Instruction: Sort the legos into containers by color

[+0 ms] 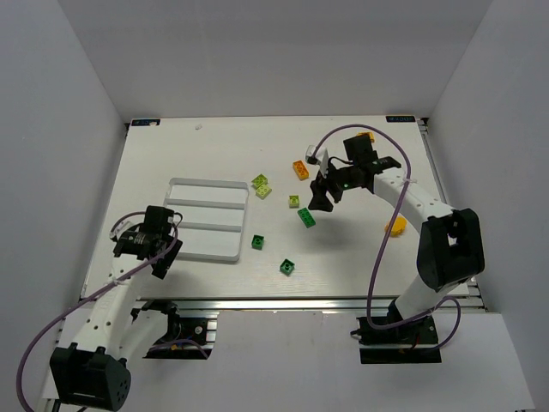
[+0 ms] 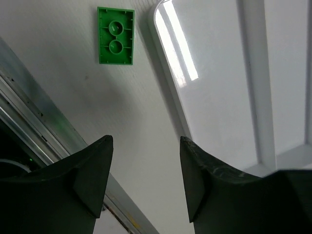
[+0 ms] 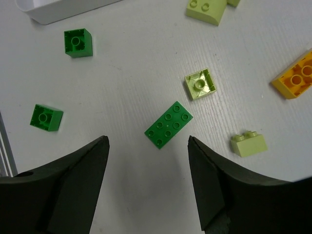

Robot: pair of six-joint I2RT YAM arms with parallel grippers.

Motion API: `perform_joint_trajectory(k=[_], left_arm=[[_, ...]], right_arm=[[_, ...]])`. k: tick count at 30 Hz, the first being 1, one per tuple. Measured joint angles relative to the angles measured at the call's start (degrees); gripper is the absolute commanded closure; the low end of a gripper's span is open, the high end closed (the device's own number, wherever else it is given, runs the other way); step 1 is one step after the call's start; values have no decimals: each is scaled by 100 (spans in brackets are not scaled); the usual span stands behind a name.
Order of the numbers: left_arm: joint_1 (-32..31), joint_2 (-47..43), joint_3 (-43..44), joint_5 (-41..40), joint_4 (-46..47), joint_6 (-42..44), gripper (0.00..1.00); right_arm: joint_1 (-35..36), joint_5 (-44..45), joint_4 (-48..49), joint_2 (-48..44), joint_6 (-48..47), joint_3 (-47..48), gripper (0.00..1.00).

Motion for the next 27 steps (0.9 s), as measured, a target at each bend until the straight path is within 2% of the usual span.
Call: perform_joint_trajectory(k=[8, 18, 22, 27], left_arm=[[96, 136, -350, -37, 319, 391, 33], [704, 1635, -350, 46, 540, 855, 34], [946, 1615, -350, 13, 621, 984, 34], [1222, 1687, -350, -35, 824, 1202, 28]], right_arm=[[-149, -197, -2, 162, -122, 334, 24], [-278, -380, 0, 308, -15, 420, 25], [-332, -382, 13, 308, -7, 437, 25], [-426, -380, 17, 308, 61, 437, 25]])
